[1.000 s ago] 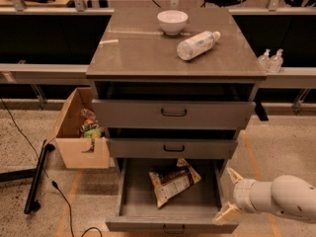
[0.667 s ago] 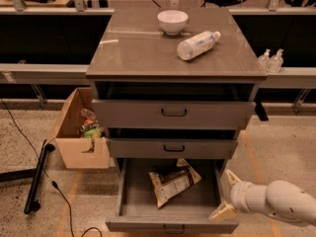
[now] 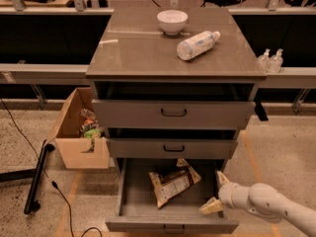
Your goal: Pick brown chip bag from bottom drawer and place on counter
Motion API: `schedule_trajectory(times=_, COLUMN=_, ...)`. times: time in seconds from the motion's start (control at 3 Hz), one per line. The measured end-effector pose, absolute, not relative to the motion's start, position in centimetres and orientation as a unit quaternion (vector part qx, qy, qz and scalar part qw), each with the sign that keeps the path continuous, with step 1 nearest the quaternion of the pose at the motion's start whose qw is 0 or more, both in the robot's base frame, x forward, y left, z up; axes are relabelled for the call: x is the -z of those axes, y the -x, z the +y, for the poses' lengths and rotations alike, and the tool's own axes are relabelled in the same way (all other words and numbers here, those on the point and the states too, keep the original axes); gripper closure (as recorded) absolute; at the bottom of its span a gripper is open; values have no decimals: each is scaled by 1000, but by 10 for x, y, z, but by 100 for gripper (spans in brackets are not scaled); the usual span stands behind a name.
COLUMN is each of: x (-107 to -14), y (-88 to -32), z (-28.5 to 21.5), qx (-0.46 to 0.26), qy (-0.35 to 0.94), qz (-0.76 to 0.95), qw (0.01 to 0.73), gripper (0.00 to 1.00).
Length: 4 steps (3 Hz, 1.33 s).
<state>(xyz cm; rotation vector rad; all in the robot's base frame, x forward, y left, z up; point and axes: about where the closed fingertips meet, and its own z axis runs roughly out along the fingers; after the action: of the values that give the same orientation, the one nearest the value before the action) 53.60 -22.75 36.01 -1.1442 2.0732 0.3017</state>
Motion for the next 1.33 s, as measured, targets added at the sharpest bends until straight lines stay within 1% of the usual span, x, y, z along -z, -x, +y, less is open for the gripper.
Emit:
schedule_trajectory(times=0.33, x=-316, y=-560, z=-220, qx=-128, qy=431, qz=815, qw=366, gripper=0)
schedule_trajectory(times=0.67, x=-316, y=-560, z=-220, qx=-128, qy=431, qz=815, qw=366, gripper=0)
schedule_trajectory(times=1.33, x=-287, y=-589, z=-201, qx=-129, qy=488, qz=766, qw=397, gripper=0)
